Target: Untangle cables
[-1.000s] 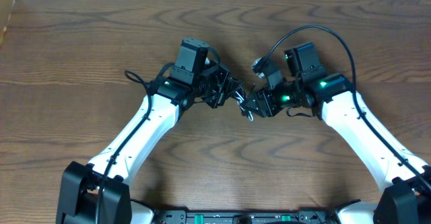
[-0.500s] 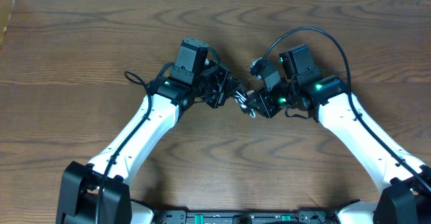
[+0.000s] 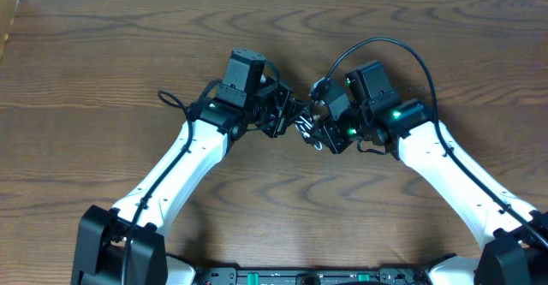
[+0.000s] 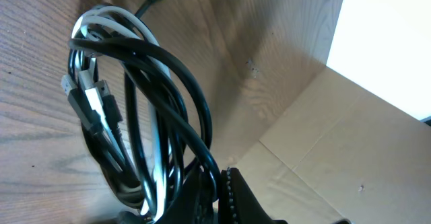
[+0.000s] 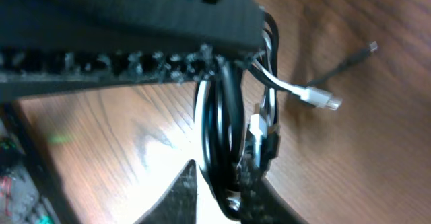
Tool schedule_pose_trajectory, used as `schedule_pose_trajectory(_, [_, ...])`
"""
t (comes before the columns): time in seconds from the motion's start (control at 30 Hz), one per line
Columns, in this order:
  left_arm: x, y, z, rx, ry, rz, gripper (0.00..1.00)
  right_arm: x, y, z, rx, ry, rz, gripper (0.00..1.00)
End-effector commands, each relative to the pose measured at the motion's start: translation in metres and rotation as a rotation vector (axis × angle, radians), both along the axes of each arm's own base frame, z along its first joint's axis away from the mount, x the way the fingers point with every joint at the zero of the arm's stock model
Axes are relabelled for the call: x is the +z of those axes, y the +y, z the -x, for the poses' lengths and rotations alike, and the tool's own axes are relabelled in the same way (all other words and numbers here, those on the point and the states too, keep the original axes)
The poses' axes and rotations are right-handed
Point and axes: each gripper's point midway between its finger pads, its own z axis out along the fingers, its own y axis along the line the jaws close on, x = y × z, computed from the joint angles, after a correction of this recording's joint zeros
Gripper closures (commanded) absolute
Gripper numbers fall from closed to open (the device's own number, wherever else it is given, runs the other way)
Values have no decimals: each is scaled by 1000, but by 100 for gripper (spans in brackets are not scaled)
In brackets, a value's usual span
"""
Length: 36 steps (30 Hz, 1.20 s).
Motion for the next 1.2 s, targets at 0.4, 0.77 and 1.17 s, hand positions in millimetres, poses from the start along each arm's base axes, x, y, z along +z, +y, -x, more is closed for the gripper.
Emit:
schedule_pose_trajectory(0.4, [-31, 37, 17, -487, -397, -399, 92, 33, -21, -5, -296, 103, -87, 99])
schedule_pose_trajectory(0.77, [-38, 62, 18, -603, -455, -460, 73, 44, -59, -19, -566, 250, -192, 99])
schedule_pose_trajectory(1.17, [-41, 66, 18, -653, -487, -507, 53, 33, -75, -19, -596, 208, -88, 92])
